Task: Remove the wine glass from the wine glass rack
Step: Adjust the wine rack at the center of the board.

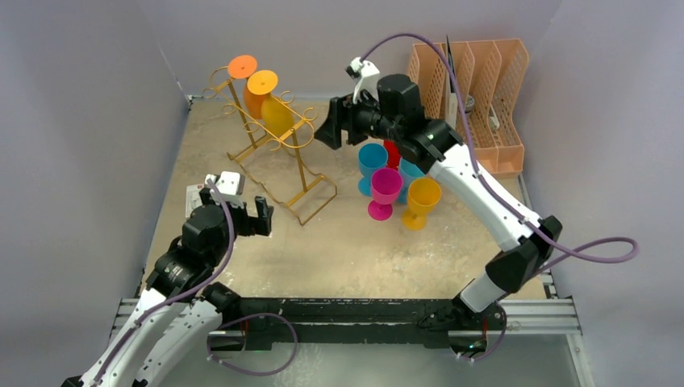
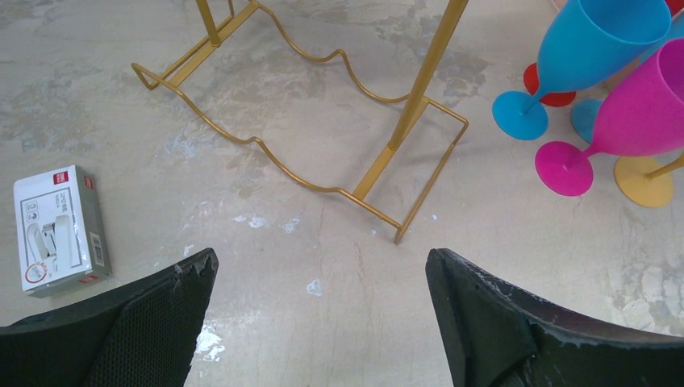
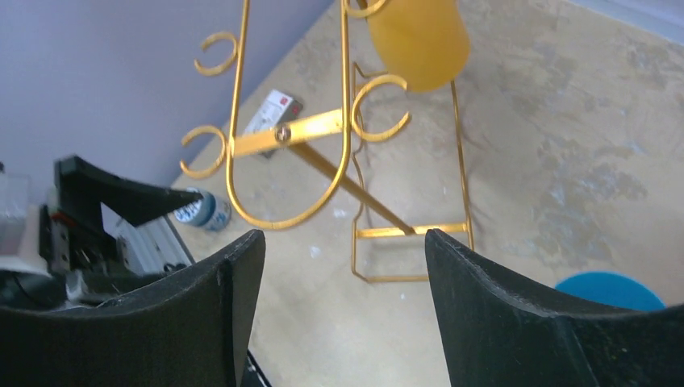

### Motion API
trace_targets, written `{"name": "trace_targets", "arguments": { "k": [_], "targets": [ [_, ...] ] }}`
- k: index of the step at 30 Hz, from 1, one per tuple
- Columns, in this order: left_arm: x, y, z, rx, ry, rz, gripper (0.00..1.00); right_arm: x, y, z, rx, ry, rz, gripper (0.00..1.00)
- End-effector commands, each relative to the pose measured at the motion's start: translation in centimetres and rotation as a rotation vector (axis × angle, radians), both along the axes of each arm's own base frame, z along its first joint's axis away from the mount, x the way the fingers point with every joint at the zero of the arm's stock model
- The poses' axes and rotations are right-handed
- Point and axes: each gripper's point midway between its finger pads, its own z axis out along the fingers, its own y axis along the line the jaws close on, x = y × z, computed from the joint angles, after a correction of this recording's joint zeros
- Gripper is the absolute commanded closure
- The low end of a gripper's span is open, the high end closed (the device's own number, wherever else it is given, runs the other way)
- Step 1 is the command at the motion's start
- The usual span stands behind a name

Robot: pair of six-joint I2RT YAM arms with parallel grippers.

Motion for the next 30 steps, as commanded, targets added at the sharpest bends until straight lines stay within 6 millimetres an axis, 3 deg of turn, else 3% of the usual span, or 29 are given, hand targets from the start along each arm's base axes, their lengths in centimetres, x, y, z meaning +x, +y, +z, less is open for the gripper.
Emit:
{"name": "trace_targets", "arguments": {
  "k": [1,8,14,19,30],
  "targets": [
    [0.2,0.3,1.6,-0.039,-0.001,0.05,0.0,1.1,0.8,4.0,0.1,0.017,-0.004,0.25],
    [0.5,0.3,1.5,-0.027,0.03,0.061,0.0,4.7,3.4,5.7,0.146,0.045,-0.002,0.24],
    [0.2,0.7,1.8,-0.036,0.013,0.072,0.0,6.9,6.1,5.4,0.201,0.083,0.051,0.23],
    [0.1,1.1,2.2,-0.041,-0.003,0.088,0.0,7.0,6.6,5.0,0.204,0.098,0.068,0.23],
    [-0.4,2.8,3.3,-0.053,-0.038,0.172,0.0,4.7,6.7,4.6,0.196,0.138,0.16,0.27]
  ]
}}
